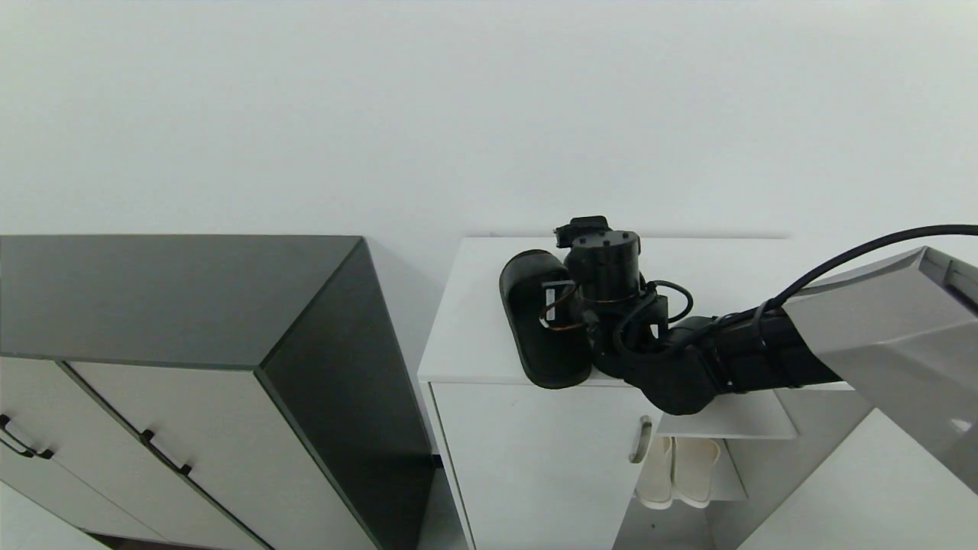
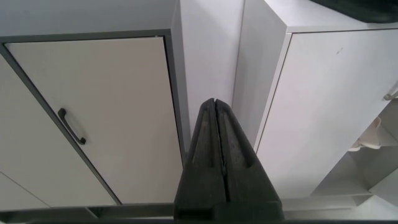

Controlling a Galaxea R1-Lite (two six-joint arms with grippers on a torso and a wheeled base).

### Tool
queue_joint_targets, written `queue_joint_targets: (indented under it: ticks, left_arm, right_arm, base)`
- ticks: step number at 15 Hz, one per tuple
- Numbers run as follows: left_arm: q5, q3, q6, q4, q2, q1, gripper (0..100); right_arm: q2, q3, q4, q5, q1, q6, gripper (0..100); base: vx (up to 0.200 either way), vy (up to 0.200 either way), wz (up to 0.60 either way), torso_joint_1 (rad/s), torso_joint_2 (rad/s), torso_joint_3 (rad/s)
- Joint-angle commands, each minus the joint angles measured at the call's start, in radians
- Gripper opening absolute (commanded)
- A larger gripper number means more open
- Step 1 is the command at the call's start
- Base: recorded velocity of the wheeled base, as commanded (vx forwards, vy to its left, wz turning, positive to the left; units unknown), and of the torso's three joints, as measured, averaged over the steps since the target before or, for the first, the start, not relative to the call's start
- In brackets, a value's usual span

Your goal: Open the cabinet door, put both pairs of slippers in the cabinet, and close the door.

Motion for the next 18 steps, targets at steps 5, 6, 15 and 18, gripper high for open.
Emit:
queue_joint_targets:
  ticks: [5, 6, 15, 18]
  left_arm:
    - [0.0, 0.0, 0.0, 0.0, 0.001, 0.0, 0]
    - [0.0, 0.0, 0.0, 0.0, 0.001, 0.0, 0]
    - [0.0, 0.001, -0.002, 0.0, 0.001, 0.0, 0]
    - [0.0, 0.0, -0.005, 0.0, 0.001, 0.0, 0]
  right_arm:
    - [-0.05, 0.034, -0.003, -0.006, 0.003, 0.0, 0]
    - [-0.09, 0.069, -0.003, -0.006, 0.008, 0.0, 0]
    - [-0.533, 0.584, -0.008, 0.071, 0.158, 0.004, 0]
    - [-0.604, 0.67, -0.003, 0.089, 0.184, 0.003, 0]
  base:
    - [0.0, 0.0, 0.0, 0.0, 0.0, 0.0]
    - [0.0, 0.0, 0.0, 0.0, 0.0, 0.0]
    - [0.0, 0.0, 0.0, 0.0, 0.0, 0.0]
    - [0.0, 0.0, 0.0, 0.0, 0.0, 0.0]
